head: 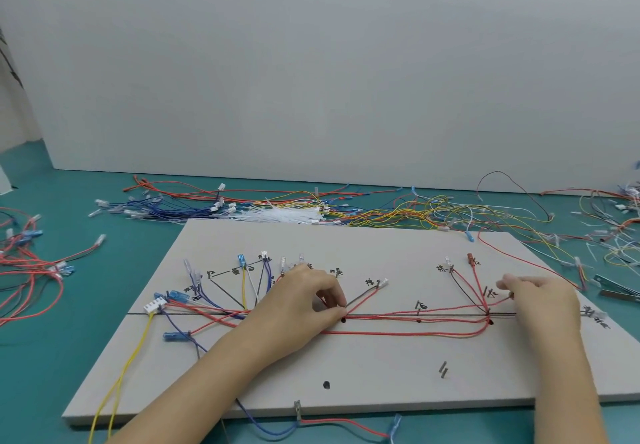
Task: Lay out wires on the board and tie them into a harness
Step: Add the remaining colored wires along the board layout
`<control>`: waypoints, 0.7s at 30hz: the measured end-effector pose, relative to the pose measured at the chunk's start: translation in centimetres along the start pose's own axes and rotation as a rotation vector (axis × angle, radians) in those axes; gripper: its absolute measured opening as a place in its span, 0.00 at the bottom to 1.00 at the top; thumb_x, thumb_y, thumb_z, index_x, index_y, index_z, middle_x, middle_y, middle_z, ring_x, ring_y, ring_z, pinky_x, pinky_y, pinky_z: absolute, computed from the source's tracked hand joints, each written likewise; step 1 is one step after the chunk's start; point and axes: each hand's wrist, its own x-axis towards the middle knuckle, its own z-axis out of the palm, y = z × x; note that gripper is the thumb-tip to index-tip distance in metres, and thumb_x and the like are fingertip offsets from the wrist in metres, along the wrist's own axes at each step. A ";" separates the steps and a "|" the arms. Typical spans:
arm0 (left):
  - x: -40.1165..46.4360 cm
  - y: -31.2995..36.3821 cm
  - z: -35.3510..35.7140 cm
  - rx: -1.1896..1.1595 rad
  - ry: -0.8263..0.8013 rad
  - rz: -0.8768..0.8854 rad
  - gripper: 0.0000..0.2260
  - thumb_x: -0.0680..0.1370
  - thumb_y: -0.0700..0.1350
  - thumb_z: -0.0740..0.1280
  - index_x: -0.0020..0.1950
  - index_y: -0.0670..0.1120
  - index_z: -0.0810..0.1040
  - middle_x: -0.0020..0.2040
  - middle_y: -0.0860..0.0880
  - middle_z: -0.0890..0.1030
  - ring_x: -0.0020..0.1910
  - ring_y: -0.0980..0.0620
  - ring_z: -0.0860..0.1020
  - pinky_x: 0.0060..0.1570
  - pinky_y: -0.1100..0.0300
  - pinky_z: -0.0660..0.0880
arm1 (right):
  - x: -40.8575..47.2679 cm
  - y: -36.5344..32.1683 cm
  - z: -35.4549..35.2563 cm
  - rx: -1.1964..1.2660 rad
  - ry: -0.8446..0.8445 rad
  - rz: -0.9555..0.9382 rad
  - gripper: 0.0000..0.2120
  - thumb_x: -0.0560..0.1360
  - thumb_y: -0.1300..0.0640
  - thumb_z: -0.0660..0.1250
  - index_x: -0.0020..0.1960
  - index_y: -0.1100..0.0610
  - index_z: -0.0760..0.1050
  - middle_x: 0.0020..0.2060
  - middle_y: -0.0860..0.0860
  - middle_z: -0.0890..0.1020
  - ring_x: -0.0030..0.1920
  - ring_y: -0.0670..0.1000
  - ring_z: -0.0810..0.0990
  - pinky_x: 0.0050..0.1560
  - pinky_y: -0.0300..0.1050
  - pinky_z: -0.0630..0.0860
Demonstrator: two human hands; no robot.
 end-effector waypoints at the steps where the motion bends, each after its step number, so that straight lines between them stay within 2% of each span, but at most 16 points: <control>1: 0.0 0.0 0.0 -0.001 0.003 0.001 0.05 0.74 0.50 0.70 0.40 0.60 0.77 0.40 0.62 0.79 0.49 0.62 0.72 0.46 0.68 0.68 | 0.1 0.2 -0.2 -0.005 -0.010 0.028 0.09 0.76 0.56 0.66 0.42 0.57 0.83 0.48 0.59 0.83 0.47 0.60 0.76 0.52 0.53 0.72; 3: 0.0 0.0 0.0 -0.001 0.005 0.006 0.05 0.74 0.50 0.70 0.40 0.59 0.78 0.40 0.63 0.79 0.49 0.61 0.72 0.45 0.69 0.68 | 0.2 0.6 -0.5 -0.042 -0.028 0.078 0.08 0.75 0.56 0.67 0.42 0.58 0.83 0.44 0.60 0.81 0.45 0.61 0.76 0.52 0.56 0.73; 5: 0.0 0.0 -0.1 0.001 0.006 0.009 0.06 0.74 0.49 0.70 0.40 0.59 0.77 0.40 0.63 0.79 0.49 0.62 0.72 0.45 0.70 0.67 | 0.3 0.9 -0.5 -0.095 -0.034 0.099 0.09 0.75 0.56 0.68 0.44 0.61 0.84 0.35 0.58 0.78 0.42 0.60 0.75 0.49 0.54 0.74; 7: 0.0 0.0 -0.1 0.004 0.006 0.009 0.06 0.74 0.49 0.70 0.40 0.59 0.77 0.40 0.63 0.79 0.49 0.62 0.71 0.44 0.71 0.66 | 0.2 0.9 -0.2 -0.112 -0.028 0.082 0.09 0.76 0.56 0.68 0.46 0.61 0.84 0.32 0.56 0.77 0.40 0.60 0.75 0.46 0.51 0.73; 12: -0.1 0.0 0.0 -0.005 0.000 0.001 0.04 0.75 0.49 0.70 0.41 0.57 0.79 0.40 0.62 0.79 0.49 0.62 0.71 0.45 0.70 0.66 | -0.3 0.5 0.6 -0.089 -0.015 -0.006 0.08 0.76 0.57 0.69 0.49 0.60 0.84 0.48 0.59 0.84 0.46 0.64 0.80 0.52 0.53 0.75; 16: -0.1 0.1 -0.1 -0.002 0.002 -0.003 0.05 0.75 0.49 0.70 0.40 0.58 0.78 0.40 0.62 0.79 0.49 0.62 0.71 0.45 0.70 0.66 | -0.4 0.0 1.0 -0.042 0.000 -0.058 0.09 0.76 0.58 0.69 0.52 0.62 0.84 0.47 0.59 0.84 0.45 0.60 0.78 0.55 0.54 0.76; 18: -0.1 0.1 -0.1 -0.005 -0.005 -0.005 0.06 0.75 0.49 0.70 0.40 0.59 0.77 0.40 0.62 0.79 0.49 0.62 0.71 0.45 0.69 0.67 | -0.6 -0.3 1.2 -0.034 0.013 -0.089 0.09 0.76 0.58 0.70 0.50 0.63 0.84 0.47 0.58 0.85 0.47 0.58 0.78 0.53 0.51 0.74; 21: -0.1 0.2 -0.1 -0.011 -0.007 -0.005 0.06 0.75 0.49 0.70 0.40 0.59 0.77 0.40 0.62 0.80 0.49 0.61 0.71 0.46 0.67 0.68 | -0.8 -0.8 1.6 -0.031 0.025 -0.130 0.07 0.74 0.59 0.72 0.47 0.62 0.85 0.45 0.56 0.85 0.46 0.53 0.77 0.49 0.47 0.71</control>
